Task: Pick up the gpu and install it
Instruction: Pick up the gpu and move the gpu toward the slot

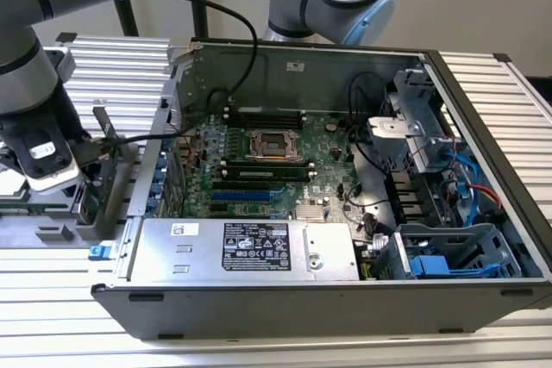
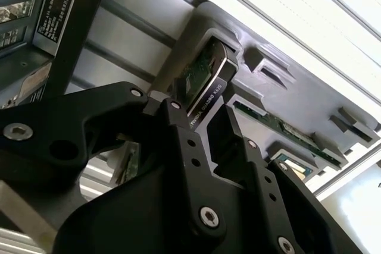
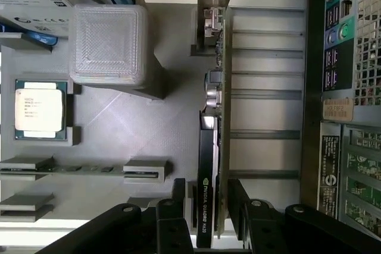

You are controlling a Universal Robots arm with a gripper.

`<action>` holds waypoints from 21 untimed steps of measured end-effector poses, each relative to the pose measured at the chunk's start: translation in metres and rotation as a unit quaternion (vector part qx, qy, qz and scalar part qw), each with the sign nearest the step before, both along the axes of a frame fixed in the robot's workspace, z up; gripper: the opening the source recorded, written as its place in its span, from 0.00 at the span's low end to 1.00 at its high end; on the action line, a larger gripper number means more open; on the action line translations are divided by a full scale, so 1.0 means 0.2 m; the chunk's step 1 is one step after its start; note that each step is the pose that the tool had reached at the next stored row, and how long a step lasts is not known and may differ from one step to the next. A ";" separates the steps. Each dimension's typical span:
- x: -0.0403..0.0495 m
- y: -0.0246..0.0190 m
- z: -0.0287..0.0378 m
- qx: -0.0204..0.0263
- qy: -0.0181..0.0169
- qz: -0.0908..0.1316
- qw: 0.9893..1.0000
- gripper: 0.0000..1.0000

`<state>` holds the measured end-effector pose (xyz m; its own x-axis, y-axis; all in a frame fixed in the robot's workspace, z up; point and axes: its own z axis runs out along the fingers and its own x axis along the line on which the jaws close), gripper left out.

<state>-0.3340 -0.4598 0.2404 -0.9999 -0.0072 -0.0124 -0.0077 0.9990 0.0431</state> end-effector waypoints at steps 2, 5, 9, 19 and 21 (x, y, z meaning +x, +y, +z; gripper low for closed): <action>0.000 0.000 -0.006 0.000 0.000 0.000 1.000 1.00; 0.000 0.000 -0.015 0.000 0.000 0.000 1.000 1.00; 0.000 0.000 -0.028 0.000 0.000 0.000 1.000 1.00; 0.000 0.000 -0.039 0.000 0.000 0.000 1.000 1.00; 0.000 0.000 -0.037 0.000 0.000 0.000 1.000 1.00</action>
<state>-0.3340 -0.4597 0.2331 -0.9999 -0.0072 -0.0126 -0.0077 0.9990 0.0432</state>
